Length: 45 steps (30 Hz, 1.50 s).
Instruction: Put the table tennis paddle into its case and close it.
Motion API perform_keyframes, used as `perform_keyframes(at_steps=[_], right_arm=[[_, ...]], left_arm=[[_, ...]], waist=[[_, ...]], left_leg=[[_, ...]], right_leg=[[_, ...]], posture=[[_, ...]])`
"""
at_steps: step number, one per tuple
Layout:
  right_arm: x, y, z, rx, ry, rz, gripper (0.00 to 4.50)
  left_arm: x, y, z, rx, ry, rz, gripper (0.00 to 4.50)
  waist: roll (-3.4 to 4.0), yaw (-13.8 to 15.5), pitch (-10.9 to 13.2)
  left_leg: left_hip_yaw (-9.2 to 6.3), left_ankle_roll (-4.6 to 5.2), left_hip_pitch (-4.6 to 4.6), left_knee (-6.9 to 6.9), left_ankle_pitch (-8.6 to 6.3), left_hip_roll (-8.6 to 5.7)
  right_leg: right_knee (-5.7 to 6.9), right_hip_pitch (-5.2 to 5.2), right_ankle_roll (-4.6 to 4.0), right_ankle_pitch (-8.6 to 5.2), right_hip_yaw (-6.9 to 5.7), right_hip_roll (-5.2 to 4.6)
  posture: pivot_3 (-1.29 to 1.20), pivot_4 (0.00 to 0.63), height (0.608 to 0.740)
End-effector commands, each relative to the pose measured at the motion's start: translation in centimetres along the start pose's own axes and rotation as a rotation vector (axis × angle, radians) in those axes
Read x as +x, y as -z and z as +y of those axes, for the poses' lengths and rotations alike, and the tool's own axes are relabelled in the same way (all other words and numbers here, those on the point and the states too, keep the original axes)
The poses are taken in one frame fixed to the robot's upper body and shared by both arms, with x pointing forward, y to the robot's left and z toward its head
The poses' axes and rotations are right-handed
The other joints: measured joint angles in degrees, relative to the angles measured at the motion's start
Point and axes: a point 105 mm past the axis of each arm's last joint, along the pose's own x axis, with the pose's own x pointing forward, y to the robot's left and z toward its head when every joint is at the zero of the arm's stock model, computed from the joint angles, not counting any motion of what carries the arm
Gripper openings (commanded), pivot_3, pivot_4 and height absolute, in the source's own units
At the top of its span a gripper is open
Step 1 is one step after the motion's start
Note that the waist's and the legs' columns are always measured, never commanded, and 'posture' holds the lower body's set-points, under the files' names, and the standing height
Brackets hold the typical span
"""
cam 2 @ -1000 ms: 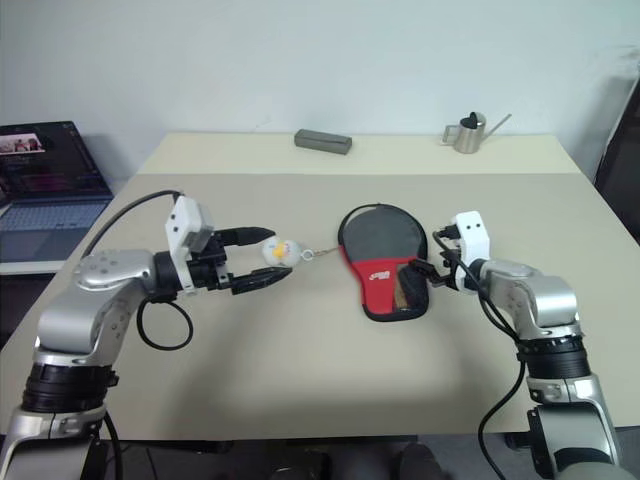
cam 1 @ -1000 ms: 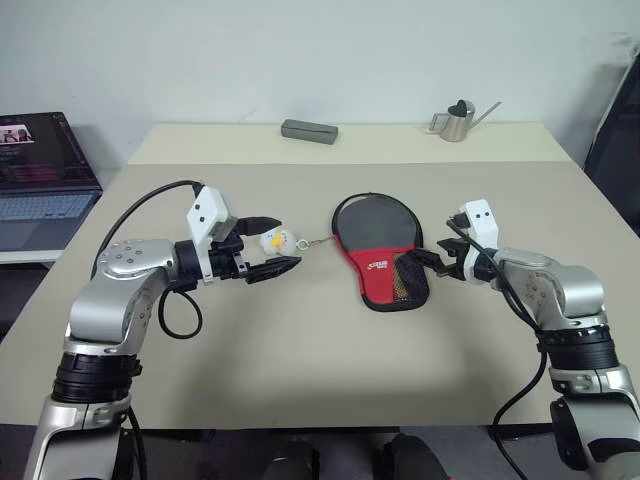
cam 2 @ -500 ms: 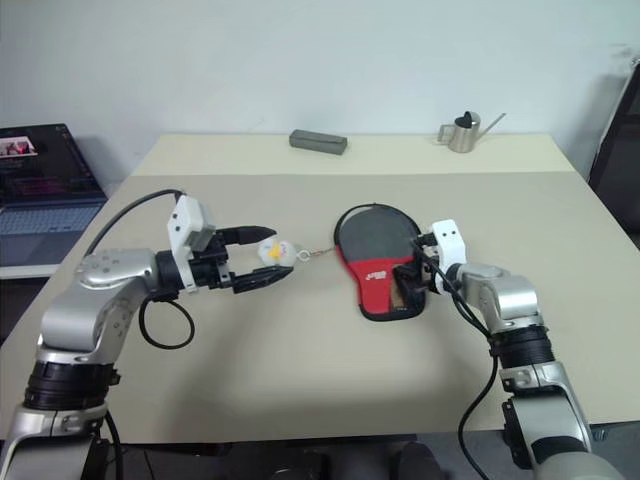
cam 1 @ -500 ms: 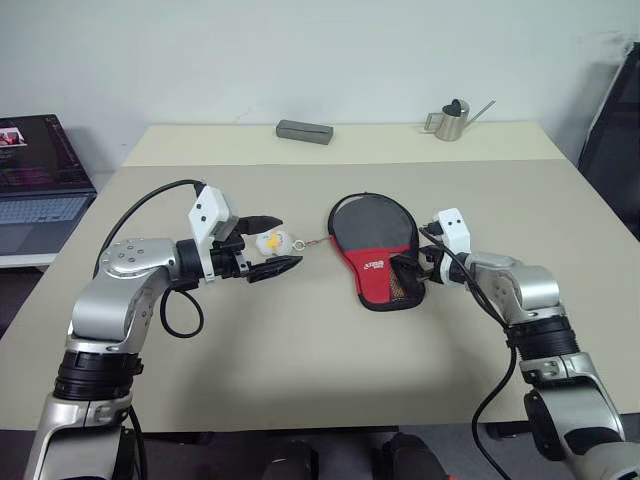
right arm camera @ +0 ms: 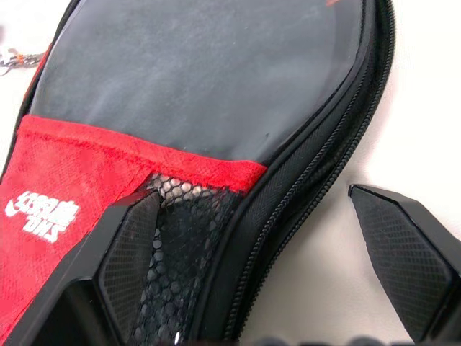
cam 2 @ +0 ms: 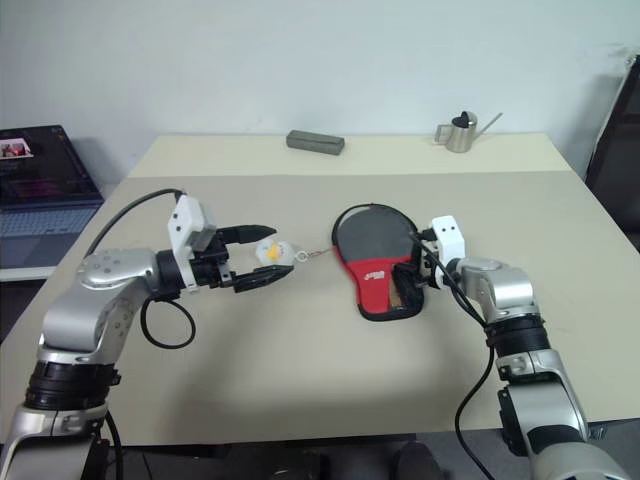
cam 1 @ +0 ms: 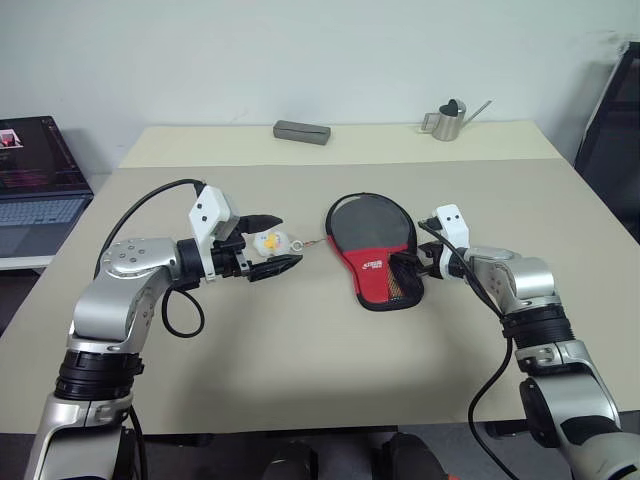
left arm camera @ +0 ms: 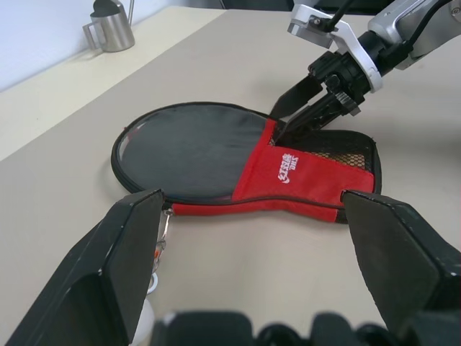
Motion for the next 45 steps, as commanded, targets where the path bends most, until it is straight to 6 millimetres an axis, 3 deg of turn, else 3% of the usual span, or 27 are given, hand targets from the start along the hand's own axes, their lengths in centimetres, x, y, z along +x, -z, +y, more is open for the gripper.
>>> perform_keyframes(at_steps=[1,9,11,19,27,38,45], right_arm=[[0.2,1.0,1.4,0.028,-0.056,0.037,3.2],[0.8,1.5,2.3,0.073,-0.049,0.042,0.5],[0.9,1.4,2.4,0.081,-0.04,0.04,0.02],[0.9,0.9,2.7,0.158,-0.006,0.035,0.02],[-0.3,1.9,5.6,0.233,-0.04,0.07,0.02],[-3.0,5.8,8.9,0.25,-0.094,0.175,0.02],[-5.2,9.2,11.1,0.241,-0.132,0.237,0.02]], left_arm=[[-0.4,-0.7,0.0,0.041,-0.004,-0.008,4.3],[-1.4,0.3,0.1,0.029,-0.021,0.03,4.3],[-1.7,0.7,0.0,0.023,-0.019,0.045,4.3],[-4.2,2.7,-0.8,-0.001,0.021,0.153,4.3],[-5.1,3.1,-3.7,-0.027,0.151,0.19,4.3],[-6.6,3.8,-6.4,-0.067,0.267,0.25,4.3],[-6.5,3.6,-7.8,-0.092,0.353,0.261,4.3]], waist=[[0.0,-0.06,0.0],[0.02,-0.13,-0.03],[0.02,-0.14,-0.05],[0.02,-0.26,-0.07],[0.03,-0.05,-0.08],[0.08,0.0,-0.1],[0.08,0.14,-0.27]], left_leg=[[0.0,0.0,0.0,0.0,0.0,0.0],[0.01,0.01,0.04,-0.02,-0.01,0.03],[0.01,0.01,0.06,-0.02,-0.01,0.03],[0.01,0.11,0.12,-0.04,-0.07,0.21],[0.05,0.07,0.06,-0.1,-0.09,0.49],[0.13,-0.04,0.11,-0.14,-0.18,0.77],[0.13,-0.05,0.12,-0.18,-0.21,0.8]], right_leg=[[0.0,0.0,0.0,0.0,0.0,0.0],[0.02,-0.01,-0.01,0.0,0.04,0.05],[0.02,-0.01,-0.01,0.01,0.05,0.05],[0.05,-0.01,-0.17,0.1,0.09,0.25],[-0.06,-0.07,-0.25,0.14,0.08,0.47],[-0.07,-0.07,-0.31,0.11,0.07,0.72],[-0.12,-0.04,-0.34,0.09,0.04,0.72]], posture=[[0.0,0.15,0.74],[0.0,0.15,0.74],[0.0,0.15,0.74],[0.0,0.15,0.74],[0.0,0.15,0.74],[0.0,0.15,0.74],[0.0,0.15,0.74]])
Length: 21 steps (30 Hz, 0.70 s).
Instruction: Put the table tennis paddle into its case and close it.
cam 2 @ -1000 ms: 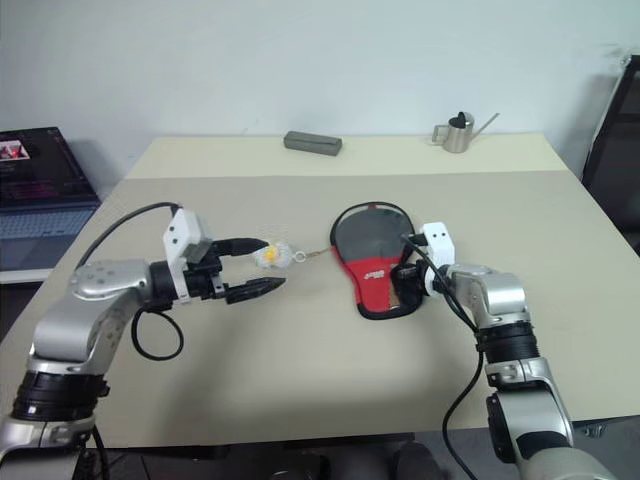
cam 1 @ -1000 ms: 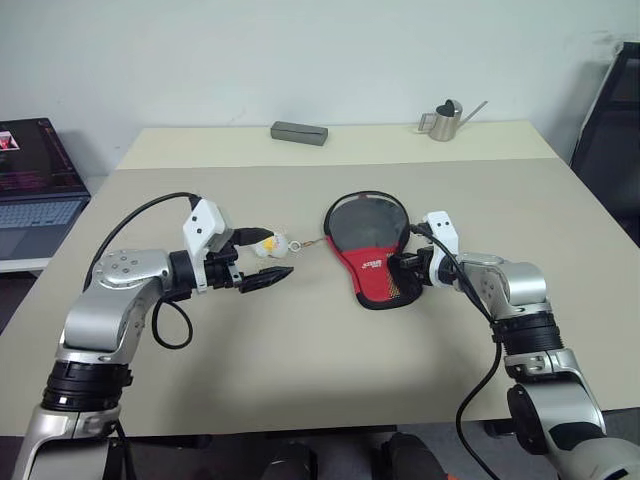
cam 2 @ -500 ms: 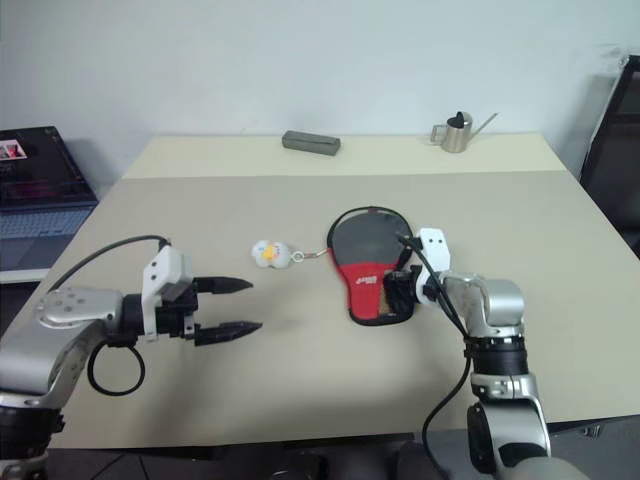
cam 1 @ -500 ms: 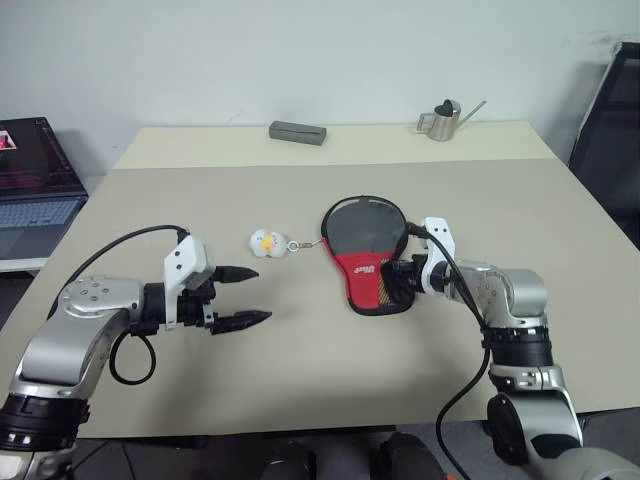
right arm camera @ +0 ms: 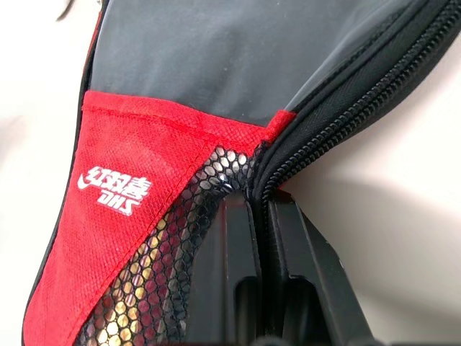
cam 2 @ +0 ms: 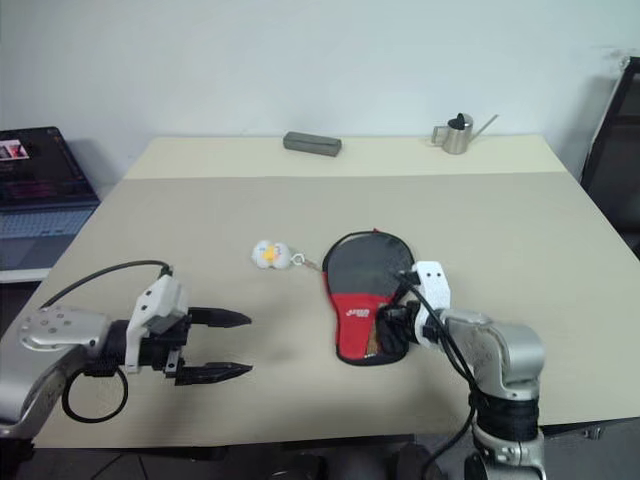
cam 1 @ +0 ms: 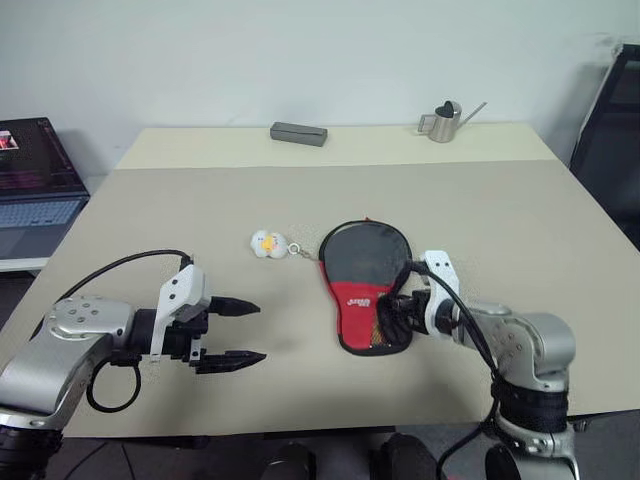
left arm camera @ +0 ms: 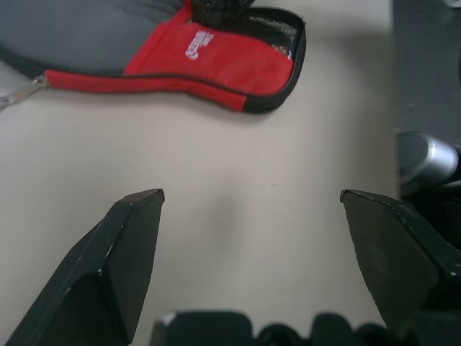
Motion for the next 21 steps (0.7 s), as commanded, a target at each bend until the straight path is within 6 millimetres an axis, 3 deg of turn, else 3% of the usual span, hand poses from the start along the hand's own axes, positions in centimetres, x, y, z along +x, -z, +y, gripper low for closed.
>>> perform_keyframes(at_steps=[1,8,21], right_arm=[[-0.3,4.0,1.8,0.005,-0.073,0.141,0.02],[-2.2,6.6,2.5,0.007,-0.095,0.154,0.02],[-3.3,7.2,2.2,0.011,-0.079,0.163,0.02]], left_arm=[[-0.2,-1.2,-0.6,0.04,0.043,0.0,4.3],[0.2,-1.8,-0.4,0.054,0.081,0.004,4.3],[0.7,-1.9,0.1,0.066,0.089,-0.001,4.3]], waist=[[0.0,0.01,-0.02],[-0.03,0.12,-0.18],[-0.04,0.25,-0.21]], left_leg=[[0.02,0.0,0.01,0.0,0.0,0.0],[0.01,0.0,0.05,-0.03,0.0,0.04],[0.03,0.0,0.1,-0.03,0.0,0.05]], right_leg=[[0.0,0.0,0.0,0.0,0.01,0.0],[-0.01,0.05,-0.01,-0.02,-0.01,0.04],[-0.01,0.09,-0.02,-0.02,-0.01,0.05]], posture=[[0.0,0.15,0.74],[0.0,0.15,0.74],[0.0,0.15,0.74]])
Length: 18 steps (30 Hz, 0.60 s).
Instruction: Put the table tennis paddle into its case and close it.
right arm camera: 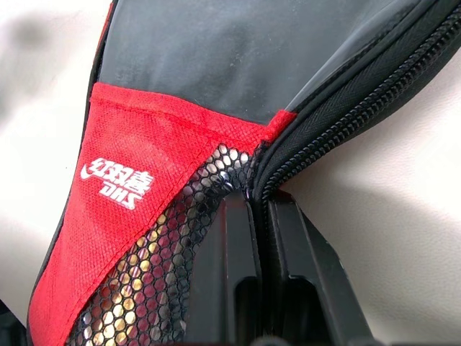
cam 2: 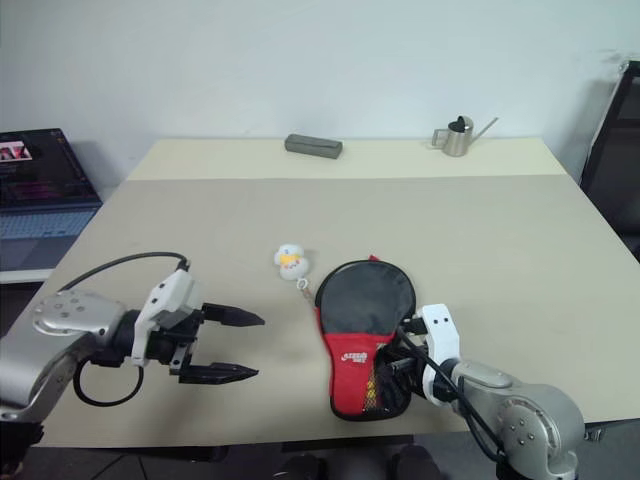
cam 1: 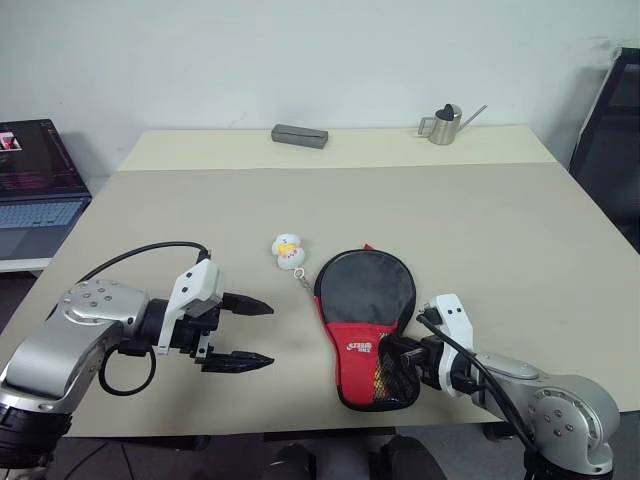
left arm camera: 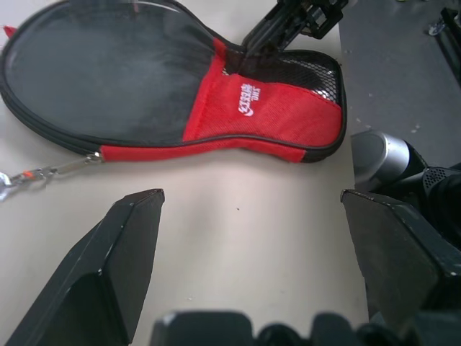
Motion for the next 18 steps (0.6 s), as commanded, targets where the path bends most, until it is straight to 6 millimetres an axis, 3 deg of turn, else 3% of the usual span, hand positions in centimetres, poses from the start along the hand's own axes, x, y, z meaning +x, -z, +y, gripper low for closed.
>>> perform_keyframes(at_steps=[1,18], right_arm=[[-0.06,2.47,0.53,0.014,-0.036,0.127,0.02],[-0.86,3.27,0.9,0.02,-0.056,0.155,0.02]], left_arm=[[-0.08,-0.47,0.12,0.03,0.0,-0.01,4.3],[0.14,-0.43,0.53,0.043,0.001,-0.017,4.3]], waist=[[0.0,0.0,0.0],[-0.01,0.01,-0.01]], left_leg=[[0.0,0.0,0.0,0.0,0.0,0.0],[0.0,0.01,0.0,0.0,0.0,0.0]], right_leg=[[0.0,0.0,0.0,0.0,0.0,0.0],[0.0,0.01,0.0,0.0,0.0,0.0]], posture=[[0.0,0.15,0.74],[0.0,0.15,0.74]])
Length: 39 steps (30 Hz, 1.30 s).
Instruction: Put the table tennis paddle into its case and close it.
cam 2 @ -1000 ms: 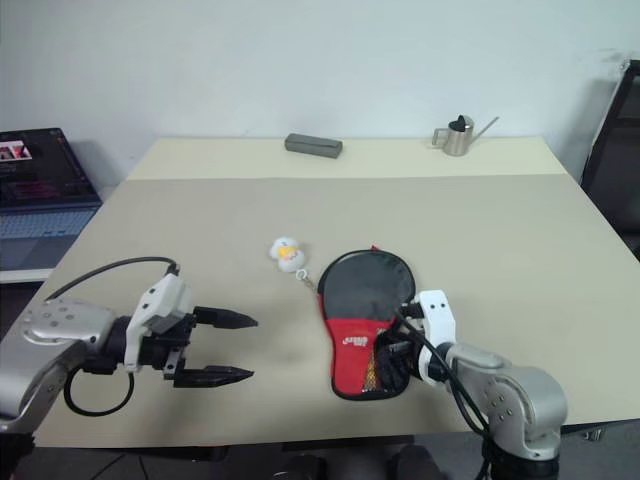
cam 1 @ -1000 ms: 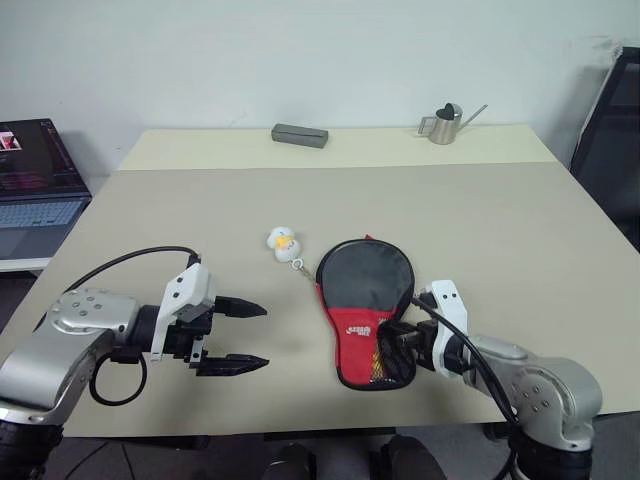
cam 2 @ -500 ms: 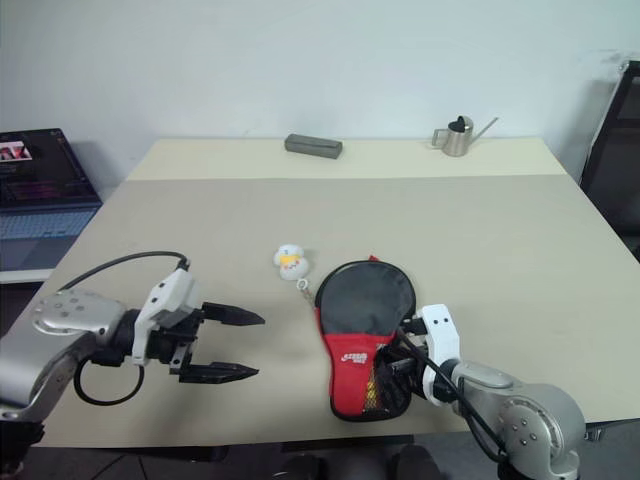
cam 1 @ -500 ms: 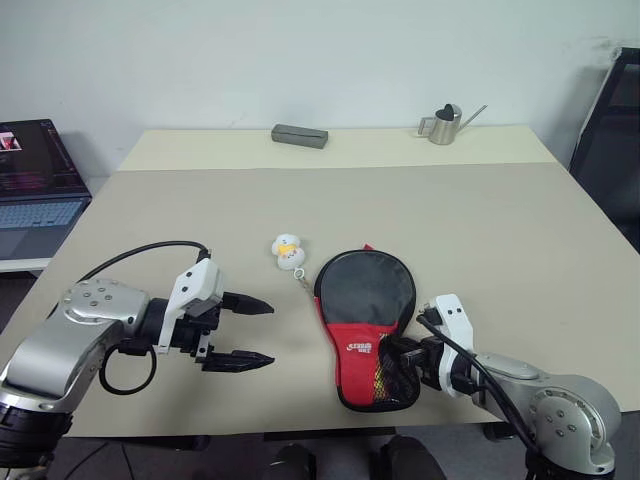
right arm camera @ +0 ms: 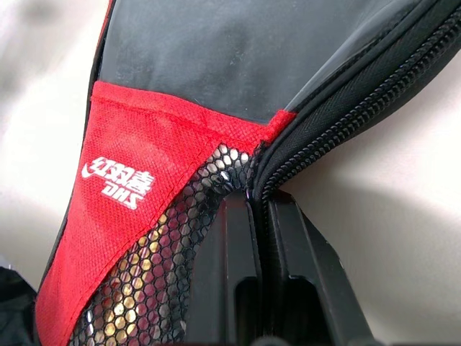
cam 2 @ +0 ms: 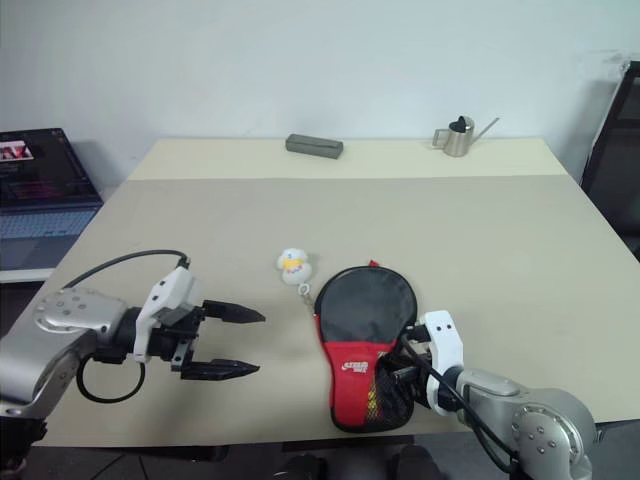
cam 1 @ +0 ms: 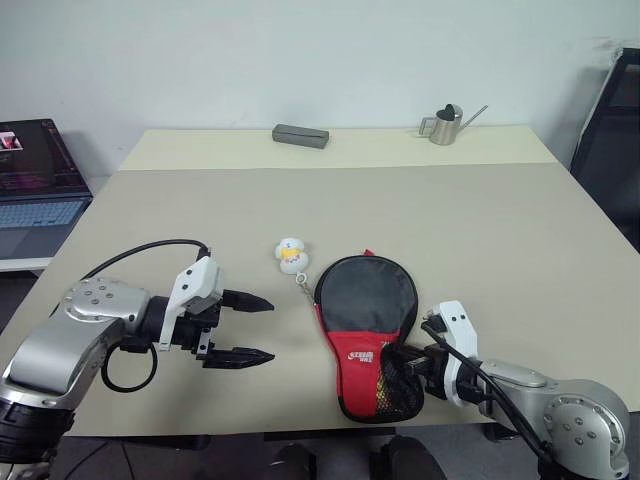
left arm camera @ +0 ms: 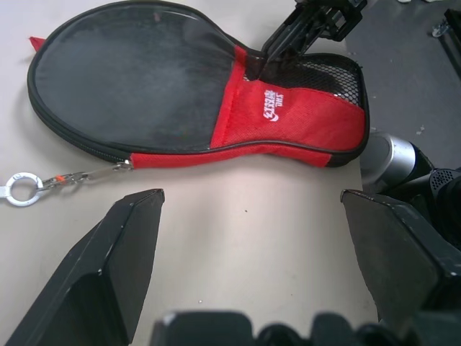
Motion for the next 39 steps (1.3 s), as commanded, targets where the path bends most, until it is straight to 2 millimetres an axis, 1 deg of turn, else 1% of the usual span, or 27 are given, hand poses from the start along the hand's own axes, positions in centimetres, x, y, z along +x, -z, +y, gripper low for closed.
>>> perform_keyframes(at_steps=[1,11,13,16,19,22,24,26,29,31,34,35,36,38,39], right_arm=[[0.1,2.3,0.7,0.005,-0.041,0.121,0.02],[0.4,2.3,1.1,0.023,-0.044,0.121,0.02],[0.5,2.2,1.0,0.027,-0.033,0.118,0.02],[0.5,1.4,0.3,0.058,0.024,0.071,0.02],[-0.2,0.2,-1.1,0.08,0.108,0.003,0.81],[-1.3,-0.9,-2.0,0.074,0.15,-0.055,1.76],[-2.0,-2.0,-2.2,0.08,0.125,-0.112,2.38],[-3.0,-2.8,-2.6,0.046,0.108,-0.139,3.07],[-3.8,-3.4,-2.8,0.018,0.086,-0.156,4.12],[-4.4,-4.5,-2.4,-0.004,0.04,-0.215,4.12],[-5.5,-7.7,-1.2,-0.143,-0.008,-0.377,4.12],[-5.6,-8.1,-0.8,-0.201,-0.026,-0.388,4.12],[-5.5,-8.1,-0.4,-0.224,-0.061,-0.39,4.12],[-5.3,-8.5,0.2,-0.293,-0.131,-0.389,4.49],[-5.1,-8.6,0.5,-0.332,-0.166,-0.387,4.49]], left_arm=[[0.0,-0.6,0.2,0.041,0.002,-0.01,4.3],[0.1,-0.7,0.4,0.052,0.008,-0.01,4.3],[0.2,-0.7,0.4,0.054,0.009,-0.012,4.3],[0.3,-0.8,0.6,0.058,0.004,-0.021,4.3],[0.5,-0.8,0.7,0.064,-0.002,-0.027,4.3],[0.7,-0.8,0.8,0.065,-0.003,-0.033,4.3],[0.8,-0.7,0.8,0.066,-0.001,-0.037,4.3],[1.0,-0.7,0.8,0.071,0.0,-0.042,4.3],[1.2,-0.7,1.0,0.077,-0.003,-0.047,4.3],[1.2,-0.8,1.1,0.079,-0.011,-0.054,4.3],[1.0,-0.7,1.5,0.08,-0.058,-0.059,4.3],[0.9,-0.7,1.7,0.079,-0.075,-0.061,4.3],[0.8,-0.6,1.9,0.078,-0.091,-0.061,4.3],[0.6,-0.6,2.1,0.074,-0.119,-0.066,4.3],[0.5,-0.6,2.1,0.072,-0.129,-0.068,4.3]], waist=[[0.0,0.0,0.0],[0.0,-0.02,0.0],[0.0,-0.03,0.0],[-0.01,-0.06,-0.01],[-0.01,-0.04,-0.01],[0.0,0.03,-0.01],[0.0,0.17,0.0],[0.02,0.57,0.02],[0.03,0.71,0.03],[0.07,0.78,0.05],[0.1,0.51,0.07],[0.1,0.48,0.07],[0.09,0.48,0.07],[0.05,0.52,0.1],[0.05,0.51,0.11]], left_leg=[[0.0,0.0,0.0,0.0,0.0,0.0],[0.0,0.0,0.01,0.0,0.0,0.03],[0.0,0.0,0.01,0.0,0.0,0.03],[0.0,0.0,0.01,0.0,0.0,0.05],[-0.01,0.0,0.02,0.01,0.0,0.07],[0.01,0.0,0.03,0.04,0.01,0.05],[0.0,0.01,0.06,0.08,0.01,0.02],[0.0,0.01,0.13,0.11,0.01,0.0],[-0.01,0.01,0.27,0.09,0.01,0.05],[-0.02,0.01,0.38,0.03,0.0,0.11],[0.03,0.02,0.39,0.07,0.0,0.11],[0.04,0.02,0.39,0.07,0.0,0.1],[0.05,0.02,0.4,0.08,0.0,0.09],[-0.02,0.02,0.52,0.05,0.0,0.11],[-0.03,0.02,0.62,0.03,-0.01,0.12]], right_leg=[[0.0,0.0,0.0,0.0,0.0,0.0],[0.01,0.0,0.0,0.0,0.0,0.02],[0.01,0.0,0.0,0.0,0.0,0.02],[0.02,0.0,0.0,0.0,0.0,0.03],[0.05,0.0,0.0,0.0,-0.01,0.05],[0.05,0.04,-0.05,0.04,0.0,0.05],[0.03,0.13,-0.03,0.07,-0.01,0.04],[0.01,0.25,-0.02,0.08,-0.03,0.03],[0.0,0.4,-0.02,0.08,-0.08,0.06],[0.01,0.47,-0.05,0.06,-0.09,0.09],[0.0,0.5,-0.04,0.06,-0.04,0.1],[-0.01,0.51,-0.04,0.07,-0.03,0.09],[-0.03,0.53,-0.03,0.06,-0.04,0.09],[-0.1,0.7,-0.02,0.05,-0.14,0.09],[-0.12,0.78,-0.03,0.05,-0.15,0.09]], posture=[[0.0,0.15,0.74],[0.0,0.15,0.74],[0.0,0.15,0.74],[0.0,0.15,0.74],[0.0,0.15,0.74],[0.0,0.15,0.74],[0.0,0.15,0.74],[0.0,0.15,0.74],[0.0,0.15,0.74],[0.0,0.15,0.74],[0.0,0.15,0.74],[0.0,0.15,0.74],[0.0,0.15,0.74],[0.0,0.15,0.74],[0.0,0.15,0.74]])
